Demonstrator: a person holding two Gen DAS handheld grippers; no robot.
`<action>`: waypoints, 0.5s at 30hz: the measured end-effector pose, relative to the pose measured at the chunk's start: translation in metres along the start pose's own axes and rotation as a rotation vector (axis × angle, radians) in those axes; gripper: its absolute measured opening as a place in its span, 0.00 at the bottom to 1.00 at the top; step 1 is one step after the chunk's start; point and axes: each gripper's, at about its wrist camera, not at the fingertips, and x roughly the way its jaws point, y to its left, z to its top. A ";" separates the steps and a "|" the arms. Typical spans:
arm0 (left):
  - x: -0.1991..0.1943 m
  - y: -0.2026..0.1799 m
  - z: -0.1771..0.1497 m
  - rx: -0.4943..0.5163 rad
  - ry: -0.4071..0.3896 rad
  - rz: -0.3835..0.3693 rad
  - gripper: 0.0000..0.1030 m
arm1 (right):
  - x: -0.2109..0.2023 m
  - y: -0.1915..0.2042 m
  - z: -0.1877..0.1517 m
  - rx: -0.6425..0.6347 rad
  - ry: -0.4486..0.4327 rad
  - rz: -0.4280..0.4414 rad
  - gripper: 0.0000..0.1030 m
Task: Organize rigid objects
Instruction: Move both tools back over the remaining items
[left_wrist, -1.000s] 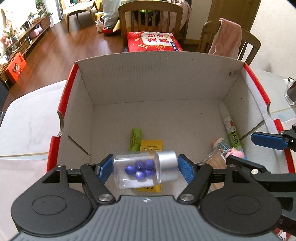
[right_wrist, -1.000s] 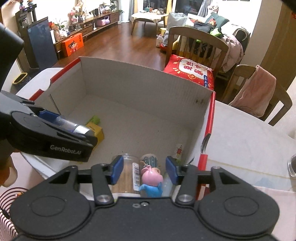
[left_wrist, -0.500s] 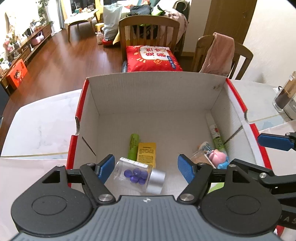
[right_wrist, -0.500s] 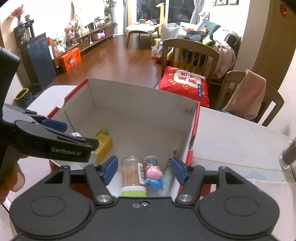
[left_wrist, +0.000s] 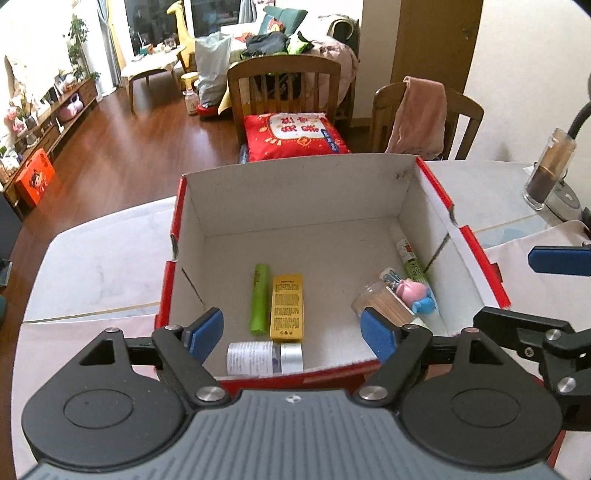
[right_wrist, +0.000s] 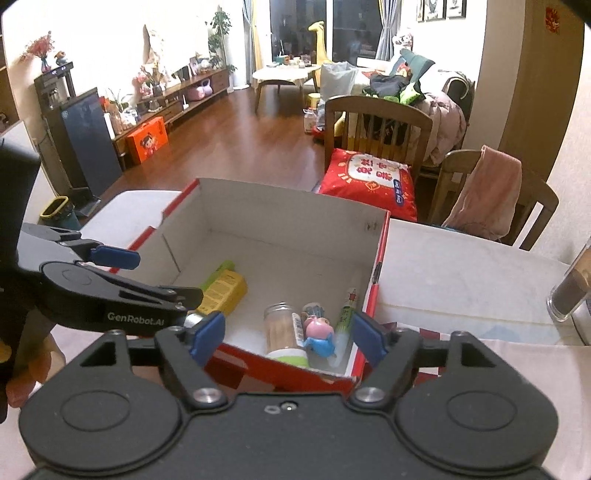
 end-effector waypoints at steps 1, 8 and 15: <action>-0.004 0.000 -0.002 0.003 -0.004 -0.003 0.80 | -0.006 0.002 -0.001 0.000 -0.007 0.008 0.76; -0.039 0.009 -0.021 -0.024 -0.048 -0.006 0.80 | -0.040 0.018 -0.012 -0.009 -0.051 0.043 0.79; -0.077 0.013 -0.046 -0.029 -0.097 -0.037 0.80 | -0.064 0.032 -0.029 -0.002 -0.085 0.062 0.83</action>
